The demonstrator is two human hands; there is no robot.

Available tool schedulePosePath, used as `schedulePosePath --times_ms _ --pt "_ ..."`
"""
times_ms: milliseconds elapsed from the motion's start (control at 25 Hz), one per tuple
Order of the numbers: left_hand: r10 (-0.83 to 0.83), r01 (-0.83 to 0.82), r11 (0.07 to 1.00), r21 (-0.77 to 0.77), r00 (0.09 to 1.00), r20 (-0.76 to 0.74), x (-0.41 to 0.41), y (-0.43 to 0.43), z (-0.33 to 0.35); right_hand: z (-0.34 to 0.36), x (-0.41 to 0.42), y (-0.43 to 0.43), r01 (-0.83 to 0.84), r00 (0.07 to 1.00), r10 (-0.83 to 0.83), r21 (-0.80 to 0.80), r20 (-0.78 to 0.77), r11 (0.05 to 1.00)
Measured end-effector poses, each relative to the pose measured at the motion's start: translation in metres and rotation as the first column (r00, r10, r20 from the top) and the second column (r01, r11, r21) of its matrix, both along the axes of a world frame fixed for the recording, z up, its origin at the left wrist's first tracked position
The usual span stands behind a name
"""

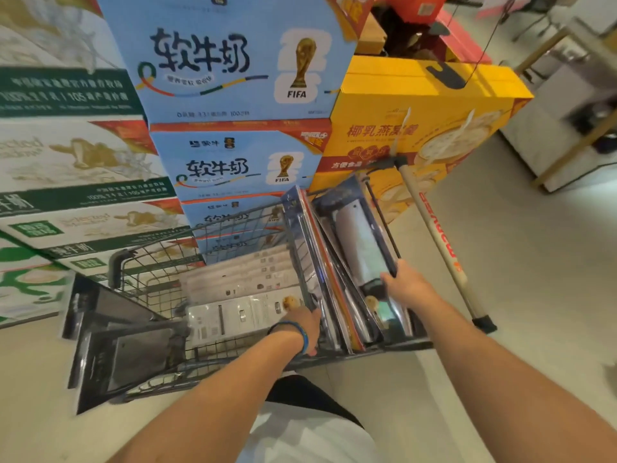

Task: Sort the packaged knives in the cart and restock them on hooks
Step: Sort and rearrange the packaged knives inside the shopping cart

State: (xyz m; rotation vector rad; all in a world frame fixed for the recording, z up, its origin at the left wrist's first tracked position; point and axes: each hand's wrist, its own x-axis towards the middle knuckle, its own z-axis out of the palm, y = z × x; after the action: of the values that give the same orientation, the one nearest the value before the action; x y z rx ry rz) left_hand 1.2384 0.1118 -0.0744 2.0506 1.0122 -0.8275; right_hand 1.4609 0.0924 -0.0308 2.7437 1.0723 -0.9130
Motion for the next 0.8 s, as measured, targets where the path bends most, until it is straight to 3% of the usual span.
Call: schedulePosePath --times_ms 80,120,200,240,320,360,400,480,600,720,800 --pt "-0.010 0.010 1.000 -0.005 0.999 0.047 0.000 0.003 -0.005 0.006 -0.002 0.008 -0.001 0.999 0.006 -0.094 0.051 0.996" --pt "-0.020 0.021 1.000 -0.009 0.997 0.076 -0.002 0.003 -0.006 0.008 -0.010 0.007 -0.010 0.987 0.021 -0.071 0.157 0.997" --pt "0.075 -0.057 0.992 -0.108 0.982 0.171 -0.006 0.005 -0.013 0.010 -0.046 0.002 -0.054 0.922 -0.013 0.162 0.387 0.985" --pt "0.223 -0.175 0.958 -0.226 0.951 0.212 -0.012 0.005 -0.016 0.013 -0.071 -0.003 -0.076 0.921 -0.062 0.334 0.385 0.940" --pt "0.575 -0.434 0.774 -0.461 0.787 0.225 -0.036 0.006 -0.024 0.018 -0.127 -0.015 -0.036 0.986 -0.061 0.563 0.153 0.826" --pt "0.664 -0.506 0.697 -0.507 0.723 0.192 -0.054 0.008 -0.030 0.021 -0.155 -0.022 -0.020 0.999 -0.002 0.608 0.036 0.794" --pt "0.690 -0.543 0.672 -0.503 0.706 0.159 -0.076 0.011 -0.041 0.020 -0.183 -0.027 -0.037 0.996 0.081 0.631 -0.042 0.775" --pt "0.631 -0.569 0.741 -0.356 0.772 0.079 -0.127 0.023 -0.066 0.010 -0.229 -0.029 -0.107 0.952 0.266 0.655 -0.148 0.748" --pt "0.621 -0.622 0.777 -0.093 0.783 -0.048 -0.202 0.035 -0.116 -0.038 -0.272 -0.007 -0.214 0.877 0.413 0.571 -0.245 0.793" --pt "0.591 -0.596 0.802 -0.039 0.802 -0.089 -0.235 0.027 -0.147 -0.109 -0.272 0.015 -0.358 0.855 0.408 0.205 -0.319 0.911" --pt "0.568 -0.570 0.822 0.006 0.819 -0.080 -0.239 0.016 -0.162 -0.161 -0.259 0.019 -0.456 0.852 0.427 -0.028 -0.304 0.889"
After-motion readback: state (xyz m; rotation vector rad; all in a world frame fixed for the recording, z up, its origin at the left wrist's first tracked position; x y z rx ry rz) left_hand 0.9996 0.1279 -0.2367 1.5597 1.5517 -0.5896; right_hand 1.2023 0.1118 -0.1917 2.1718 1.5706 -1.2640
